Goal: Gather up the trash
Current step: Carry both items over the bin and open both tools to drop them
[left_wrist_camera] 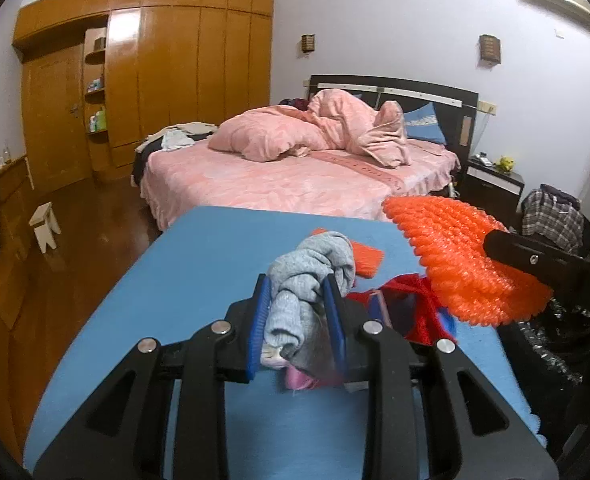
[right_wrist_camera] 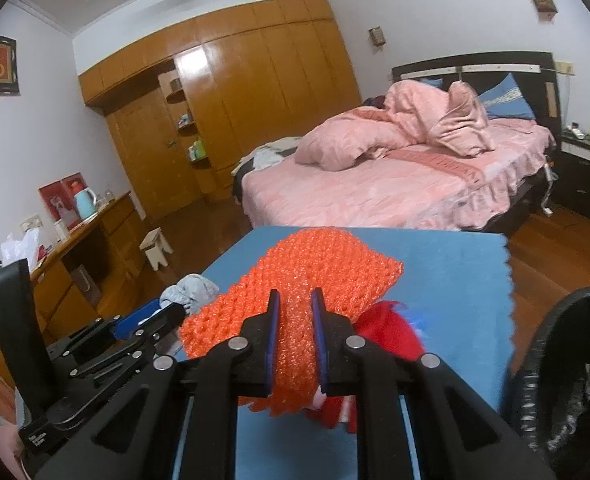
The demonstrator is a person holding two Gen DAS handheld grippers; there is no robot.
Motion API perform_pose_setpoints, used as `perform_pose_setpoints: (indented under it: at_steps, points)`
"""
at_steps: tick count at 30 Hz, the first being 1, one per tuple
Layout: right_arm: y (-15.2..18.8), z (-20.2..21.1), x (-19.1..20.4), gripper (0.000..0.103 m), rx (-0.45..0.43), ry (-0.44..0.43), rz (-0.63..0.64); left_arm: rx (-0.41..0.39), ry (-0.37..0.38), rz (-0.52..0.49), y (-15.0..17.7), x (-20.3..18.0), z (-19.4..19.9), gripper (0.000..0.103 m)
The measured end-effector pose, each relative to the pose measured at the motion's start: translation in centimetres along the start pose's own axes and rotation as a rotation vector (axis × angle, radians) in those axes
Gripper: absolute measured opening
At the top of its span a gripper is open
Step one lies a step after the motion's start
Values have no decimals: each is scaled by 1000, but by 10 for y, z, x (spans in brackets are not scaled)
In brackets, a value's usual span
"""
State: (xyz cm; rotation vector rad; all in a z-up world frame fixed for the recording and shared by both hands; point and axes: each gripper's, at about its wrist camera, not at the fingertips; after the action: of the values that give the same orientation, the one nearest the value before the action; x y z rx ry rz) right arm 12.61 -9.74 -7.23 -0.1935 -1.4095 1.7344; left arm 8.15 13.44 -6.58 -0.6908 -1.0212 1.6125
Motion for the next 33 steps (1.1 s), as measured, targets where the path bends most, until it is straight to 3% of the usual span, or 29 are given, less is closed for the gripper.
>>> perform_pose_setpoints:
  at_steps: [6,12,19,27,31,33]
  points:
    - [1,38,-26,15,-35,80,-22,-9,74,-20,-3,-35,5,27]
    - [10,89,-69,15,-71,222,-72,-30,188,-71,-6,-94,10,27]
    - [27,157,-128,15,-102,411,-138,-27,357,-120,-5,-180,18,27]
    - [52,215,-182,15,-123,561,-218,6,520,-194,7,-276,24,27]
    - [61,231,-197,23,-119,619,-244,34,582,-217,16,-312,21,38]
    - [65,237,-200,28,-123,639,-257,39,591,-217,18,-317,20,52]
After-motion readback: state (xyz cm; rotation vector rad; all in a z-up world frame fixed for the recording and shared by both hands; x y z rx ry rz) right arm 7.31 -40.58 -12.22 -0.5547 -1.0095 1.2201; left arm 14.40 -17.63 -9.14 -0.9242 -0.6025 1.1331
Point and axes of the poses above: each gripper's, at about its wrist camera, not at the fingertips, and z roughly against the way its jaws point, x to its left, y to its underside, and after that the axes turned 13 degrees about -y, right-handed
